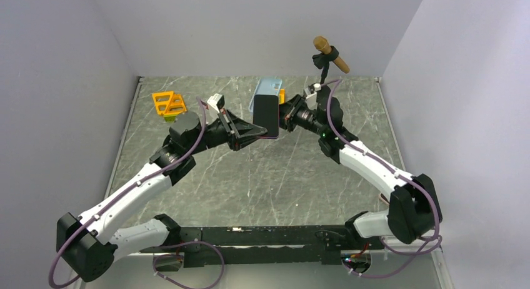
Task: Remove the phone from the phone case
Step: Remove the phone case from the phone, then place the phone at the center of the board.
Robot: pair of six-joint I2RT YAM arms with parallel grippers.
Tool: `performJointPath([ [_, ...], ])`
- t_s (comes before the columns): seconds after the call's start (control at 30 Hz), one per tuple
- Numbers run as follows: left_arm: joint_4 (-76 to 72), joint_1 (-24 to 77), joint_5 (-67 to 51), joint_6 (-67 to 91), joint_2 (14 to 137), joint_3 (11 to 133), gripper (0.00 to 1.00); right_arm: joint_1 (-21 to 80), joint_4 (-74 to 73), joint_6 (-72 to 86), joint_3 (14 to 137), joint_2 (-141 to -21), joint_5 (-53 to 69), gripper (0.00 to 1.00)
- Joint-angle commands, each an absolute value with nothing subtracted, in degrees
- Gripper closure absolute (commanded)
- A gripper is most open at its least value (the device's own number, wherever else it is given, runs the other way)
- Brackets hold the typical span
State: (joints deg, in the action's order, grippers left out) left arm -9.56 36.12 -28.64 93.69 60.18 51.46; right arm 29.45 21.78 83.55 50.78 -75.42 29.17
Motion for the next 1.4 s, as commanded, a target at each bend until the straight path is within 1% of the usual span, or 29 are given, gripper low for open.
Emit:
performJointPath([
  [0.0, -12.5, 36.6, -29.2, 91.9, 56.2, 51.1, 1.00, 24.1, 21.1, 81.1, 57.5, -78.4, 24.4, 1.00],
  [0.07, -9.7, 36.7, -29.1, 89.7, 55.0, 50.9, 1.00, 20.8, 14.1, 77.2, 61.9, -80.5, 26.2, 1.00],
  [0.1, -7.5, 36.7, -29.2, 87.8, 54.3, 50.9, 1.00, 19.2, 7.1, 74.1, 64.8, -81.6, 27.4, 1.00],
  [0.13, -4.9, 36.7, -29.2, 85.6, 53.7, 50.7, 1.00, 18.1, 0.6, 69.8, 63.4, -82.9, 28.1, 1.00],
  [0.17, -2.4, 36.7, -29.2, 83.3, 52.9, 50.1, 1.00, 17.5, -5.6, 65.0, 69.7, -83.6, 28.4, 1.00],
  [0.23, 2.0, 36.8, -29.0, 78.7, 51.3, 47.5, 1.00, 17.1, -15.8, 56.2, 73.8, -84.0, 28.4, 1.00],
  [0.33, -0.6, 36.8, -28.8, 74.4, 49.0, 39.0, 1.00, 17.0, -22.5, 48.0, 71.8, -81.8, 29.8, 1.00],
  [0.4, -9.6, 37.2, -28.8, 73.8, 47.7, 31.2, 1.00, 17.1, -24.5, 45.1, 68.2, -79.3, 31.0, 1.00],
  [0.47, -16.5, 38.2, -27.9, 72.0, 47.0, 23.4, 1.00, 17.1, -25.5, 43.2, 63.9, -76.4, 31.9, 1.00],
  [0.57, -19.9, 40.7, -26.1, 69.1, 46.3, 16.2, 1.00, 17.0, -24.0, 43.1, 57.1, -72.1, 33.5, 1.00],
  [0.67, -28.7, 44.2, -22.6, 71.1, 44.3, 6.8, 1.00, 17.1, -23.1, 43.7, 53.2, -69.9, 35.1, 1.00],
  [0.8, -30.5, 47.3, -19.5, 74.7, 41.7, -1.6, 1.00, 17.1, -22.1, 44.9, 50.0, -67.9, 35.6, 1.00],
  [0.9, -28.1, 50.0, -16.2, 76.9, 39.5, -3.8, 1.00, 17.2, -21.4, 45.8, 49.4, -67.6, 36.0, 1.00],
  [1.03, -25.2, 54.8, -7.1, 79.6, 36.3, -5.6, 1.00, 17.3, -20.7, 46.0, 49.9, -68.4, 36.8, 1.00],
  [1.13, -21.1, 57.5, -3.2, 80.3, 34.8, -4.2, 1.00, 17.6, -20.8, 45.9, 51.0, -69.0, 37.2, 1.00],
  [1.2, -17.2, 58.6, -2.0, 80.3, 35.4, -2.3, 1.00, 18.1, -20.9, 45.9, 51.7, -69.0, 37.1, 1.00],
  [1.37, -13.3, 59.6, -2.3, 83.8, 40.1, -0.8, 1.00, 18.7, -20.2, 46.7, 51.6, -68.6, 37.2, 1.00],
])
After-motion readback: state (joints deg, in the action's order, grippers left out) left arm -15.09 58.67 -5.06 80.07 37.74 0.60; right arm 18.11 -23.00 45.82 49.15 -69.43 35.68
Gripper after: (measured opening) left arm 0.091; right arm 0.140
